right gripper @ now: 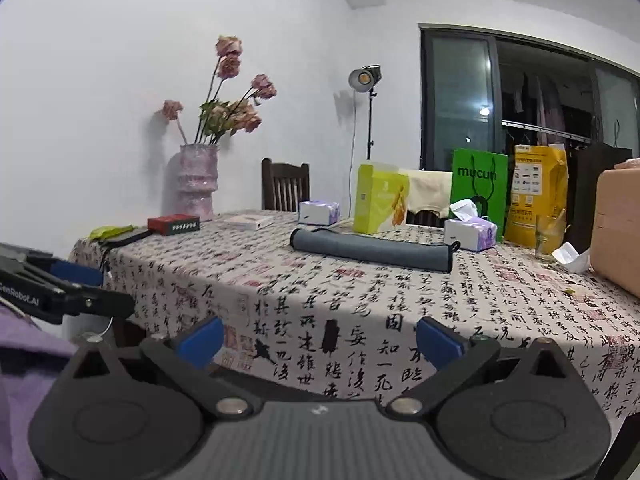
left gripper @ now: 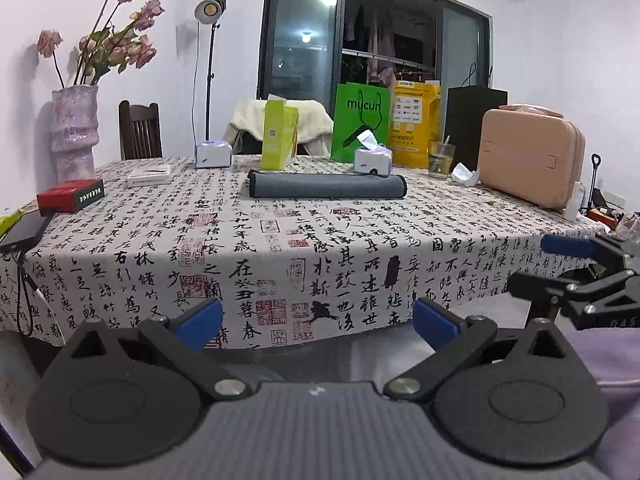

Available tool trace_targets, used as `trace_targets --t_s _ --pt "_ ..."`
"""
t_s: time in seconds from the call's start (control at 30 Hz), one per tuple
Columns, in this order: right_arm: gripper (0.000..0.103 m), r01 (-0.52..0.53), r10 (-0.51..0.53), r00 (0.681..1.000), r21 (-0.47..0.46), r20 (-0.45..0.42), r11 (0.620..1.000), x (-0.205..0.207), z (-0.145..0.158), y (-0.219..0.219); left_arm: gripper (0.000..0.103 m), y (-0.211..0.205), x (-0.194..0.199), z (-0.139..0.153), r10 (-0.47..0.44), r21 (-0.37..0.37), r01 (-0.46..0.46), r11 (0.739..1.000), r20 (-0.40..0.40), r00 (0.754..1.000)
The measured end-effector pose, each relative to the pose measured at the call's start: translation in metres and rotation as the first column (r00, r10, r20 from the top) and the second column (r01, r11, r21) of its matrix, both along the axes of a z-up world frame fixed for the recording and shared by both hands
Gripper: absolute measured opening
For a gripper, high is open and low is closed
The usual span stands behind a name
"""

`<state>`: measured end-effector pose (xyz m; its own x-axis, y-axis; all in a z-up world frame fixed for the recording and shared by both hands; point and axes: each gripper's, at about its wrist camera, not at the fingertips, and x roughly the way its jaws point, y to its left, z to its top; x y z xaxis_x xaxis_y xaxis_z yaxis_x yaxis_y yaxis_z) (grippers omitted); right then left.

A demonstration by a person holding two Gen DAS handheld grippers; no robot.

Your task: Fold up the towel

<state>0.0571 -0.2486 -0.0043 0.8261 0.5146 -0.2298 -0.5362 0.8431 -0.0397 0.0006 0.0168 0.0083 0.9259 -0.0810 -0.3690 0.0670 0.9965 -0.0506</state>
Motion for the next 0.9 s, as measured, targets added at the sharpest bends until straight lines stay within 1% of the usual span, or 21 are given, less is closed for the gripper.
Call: trace_targets --t_s 0.1,0.3,0.43,0.57,0.9 --pt "0.103 0.010 -0.010 1.000 0.005 -0.025 1.000 -0.004 -0.003 0.000 0.103 0.002 -0.005 0.000 0.023 -0.018 -0.023 1.000 -0.005 1.000" --pt "0.103 0.041 -0.039 0.998 0.036 -0.059 0.998 -0.013 -0.003 -0.006 0.103 0.004 -0.013 0.004 0.062 -0.001 -0.062 0.998 0.006 0.998" --pt "0.103 0.052 -0.048 0.995 0.042 -0.082 0.998 -0.018 -0.003 -0.007 0.103 0.000 -0.014 0.006 0.044 0.020 -0.044 0.999 0.014 0.999" --pt "0.103 0.068 -0.064 0.994 0.050 -0.084 0.996 -0.017 -0.004 -0.009 0.103 0.000 -0.013 0.005 0.040 0.020 -0.040 0.999 0.011 0.999" --pt "0.103 0.059 -0.053 0.993 0.049 -0.102 0.997 -0.013 -0.006 -0.009 0.103 -0.001 -0.013 0.004 0.039 0.023 -0.039 0.999 0.011 0.999"
